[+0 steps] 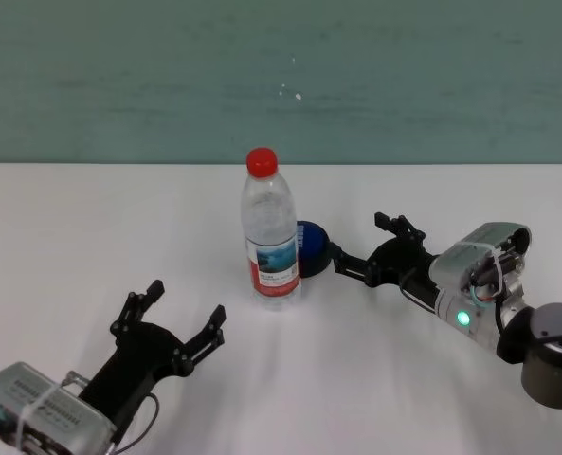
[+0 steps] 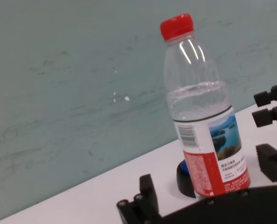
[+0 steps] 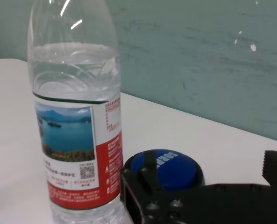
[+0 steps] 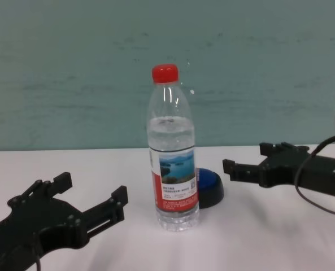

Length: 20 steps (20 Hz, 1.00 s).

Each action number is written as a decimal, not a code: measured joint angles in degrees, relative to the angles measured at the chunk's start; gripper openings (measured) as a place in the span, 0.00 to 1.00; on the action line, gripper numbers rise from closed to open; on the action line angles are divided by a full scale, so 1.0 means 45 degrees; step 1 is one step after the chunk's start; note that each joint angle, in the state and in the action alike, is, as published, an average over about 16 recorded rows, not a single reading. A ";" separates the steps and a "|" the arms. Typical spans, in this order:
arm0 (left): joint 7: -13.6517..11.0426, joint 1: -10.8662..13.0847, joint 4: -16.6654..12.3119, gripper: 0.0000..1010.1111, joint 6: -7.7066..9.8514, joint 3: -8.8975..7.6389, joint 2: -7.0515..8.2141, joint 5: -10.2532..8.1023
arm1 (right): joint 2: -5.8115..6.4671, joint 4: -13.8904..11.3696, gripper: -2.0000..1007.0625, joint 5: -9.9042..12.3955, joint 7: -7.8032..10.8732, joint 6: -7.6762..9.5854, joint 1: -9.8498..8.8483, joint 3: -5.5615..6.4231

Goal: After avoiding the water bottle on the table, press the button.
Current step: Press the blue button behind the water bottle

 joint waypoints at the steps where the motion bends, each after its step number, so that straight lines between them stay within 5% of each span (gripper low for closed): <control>1: 0.0000 0.0000 0.0000 0.99 0.0000 0.0000 0.0000 0.0000 | -0.0018 0.0045 1.00 0.0005 -0.0007 -0.0018 0.0006 0.0000; 10: 0.0000 0.0000 0.0000 0.99 0.0000 0.0000 0.0000 0.0000 | -0.0201 0.0429 1.00 -0.0003 0.0004 -0.0104 0.0300 -0.0037; 20: 0.0000 0.0000 0.0000 0.99 0.0000 0.0000 0.0000 0.0000 | -0.0544 0.1335 1.00 -0.0106 0.0019 -0.0228 0.1134 -0.0108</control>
